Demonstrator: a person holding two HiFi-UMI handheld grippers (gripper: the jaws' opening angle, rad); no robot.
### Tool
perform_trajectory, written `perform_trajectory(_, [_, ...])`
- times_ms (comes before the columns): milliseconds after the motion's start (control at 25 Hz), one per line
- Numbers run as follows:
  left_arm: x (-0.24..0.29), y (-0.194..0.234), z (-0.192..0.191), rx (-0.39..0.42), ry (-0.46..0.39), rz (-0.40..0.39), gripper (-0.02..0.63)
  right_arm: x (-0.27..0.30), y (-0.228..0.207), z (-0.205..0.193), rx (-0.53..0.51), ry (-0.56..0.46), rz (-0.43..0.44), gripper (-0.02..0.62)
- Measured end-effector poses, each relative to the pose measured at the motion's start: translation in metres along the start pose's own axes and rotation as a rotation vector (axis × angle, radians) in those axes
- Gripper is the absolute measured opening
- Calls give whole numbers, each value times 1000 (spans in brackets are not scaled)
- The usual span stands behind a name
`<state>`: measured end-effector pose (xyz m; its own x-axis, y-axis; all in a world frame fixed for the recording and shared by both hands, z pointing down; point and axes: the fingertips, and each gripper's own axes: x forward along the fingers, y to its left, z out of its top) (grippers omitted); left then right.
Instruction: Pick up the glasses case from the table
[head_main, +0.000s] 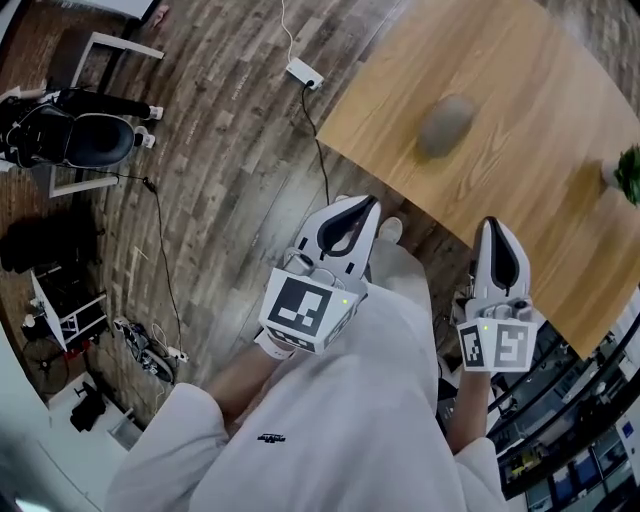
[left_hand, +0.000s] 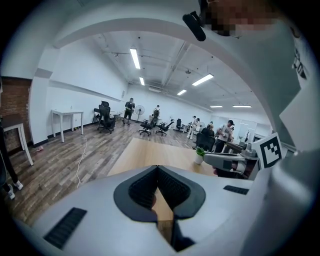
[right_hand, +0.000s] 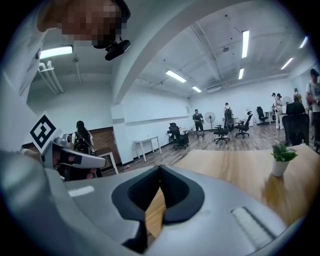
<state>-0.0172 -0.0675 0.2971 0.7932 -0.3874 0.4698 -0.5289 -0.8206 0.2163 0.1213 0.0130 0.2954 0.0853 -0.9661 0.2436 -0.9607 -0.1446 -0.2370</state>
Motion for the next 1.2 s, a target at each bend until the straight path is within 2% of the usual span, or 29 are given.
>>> perform_trajectory(280, [35, 6, -22, 11, 33, 2, 8, 13, -15, -18, 38, 19, -29, 11])
perform_trajectory(600, [70, 11, -50, 69, 39, -14, 8, 31, -23, -35, 14, 43, -31, 11])
perform_trajectory(880, [99, 17, -57, 49, 57, -32, 12, 48, -33, -54, 26, 70, -35, 11])
perform_trajectory(1040, [114, 16, -75, 73, 75, -56, 88, 52, -38, -71, 43, 74, -45, 11])
perform_trajectory(1200, [127, 14, -87, 89, 97, -73, 110, 55, -45, -80, 57, 81, -58, 11])
